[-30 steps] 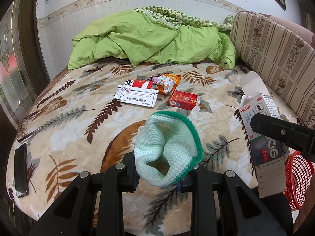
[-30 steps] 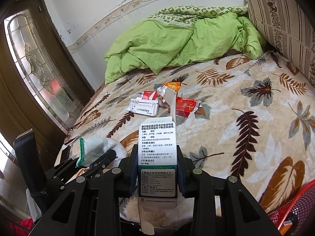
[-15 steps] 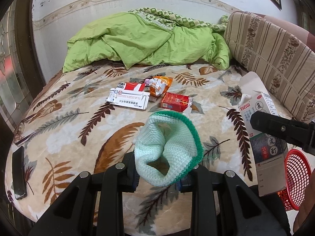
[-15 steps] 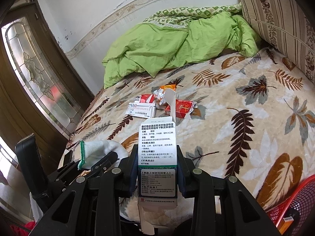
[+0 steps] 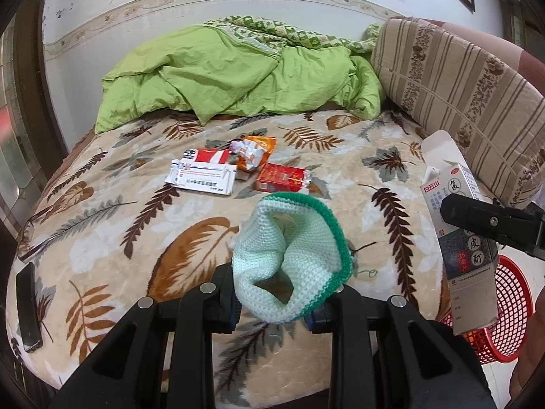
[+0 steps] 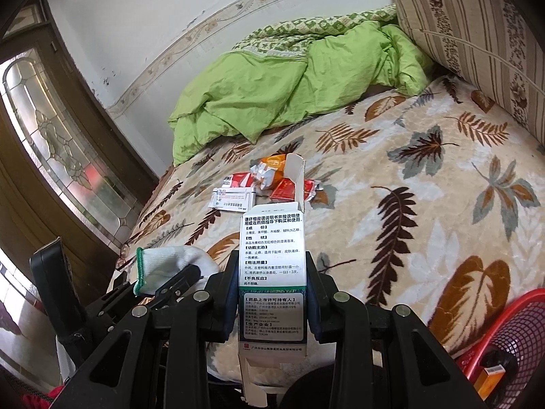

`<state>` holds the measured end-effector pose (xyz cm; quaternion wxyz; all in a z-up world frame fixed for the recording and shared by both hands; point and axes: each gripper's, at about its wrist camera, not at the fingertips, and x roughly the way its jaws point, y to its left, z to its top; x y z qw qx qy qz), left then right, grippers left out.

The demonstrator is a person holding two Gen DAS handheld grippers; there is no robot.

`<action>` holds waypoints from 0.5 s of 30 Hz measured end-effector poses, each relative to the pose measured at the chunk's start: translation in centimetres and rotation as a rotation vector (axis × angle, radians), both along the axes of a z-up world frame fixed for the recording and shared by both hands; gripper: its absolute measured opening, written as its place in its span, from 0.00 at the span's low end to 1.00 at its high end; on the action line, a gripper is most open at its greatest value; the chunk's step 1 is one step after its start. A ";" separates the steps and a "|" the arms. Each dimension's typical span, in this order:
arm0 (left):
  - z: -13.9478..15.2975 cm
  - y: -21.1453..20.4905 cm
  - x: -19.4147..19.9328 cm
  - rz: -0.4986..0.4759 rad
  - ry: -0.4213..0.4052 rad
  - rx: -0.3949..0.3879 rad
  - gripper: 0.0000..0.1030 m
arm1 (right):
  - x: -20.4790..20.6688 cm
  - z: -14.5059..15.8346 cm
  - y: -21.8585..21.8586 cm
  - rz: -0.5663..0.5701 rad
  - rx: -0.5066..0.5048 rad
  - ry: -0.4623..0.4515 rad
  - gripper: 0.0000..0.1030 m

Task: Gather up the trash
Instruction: 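Carry glove and white box to the red basket and open both tools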

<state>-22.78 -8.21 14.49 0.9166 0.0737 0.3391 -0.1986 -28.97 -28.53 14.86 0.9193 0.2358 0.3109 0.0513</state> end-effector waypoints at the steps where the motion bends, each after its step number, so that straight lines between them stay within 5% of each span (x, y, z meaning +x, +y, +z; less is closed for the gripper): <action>1: 0.1 -0.2 -0.1 -0.009 0.002 -0.003 0.26 | -0.1 0.0 -0.2 -0.005 -0.001 0.000 0.34; 15: 1.8 -7.2 -3.6 -0.382 0.088 -0.118 0.26 | -7.8 -0.6 -8.8 -0.238 0.042 0.045 0.34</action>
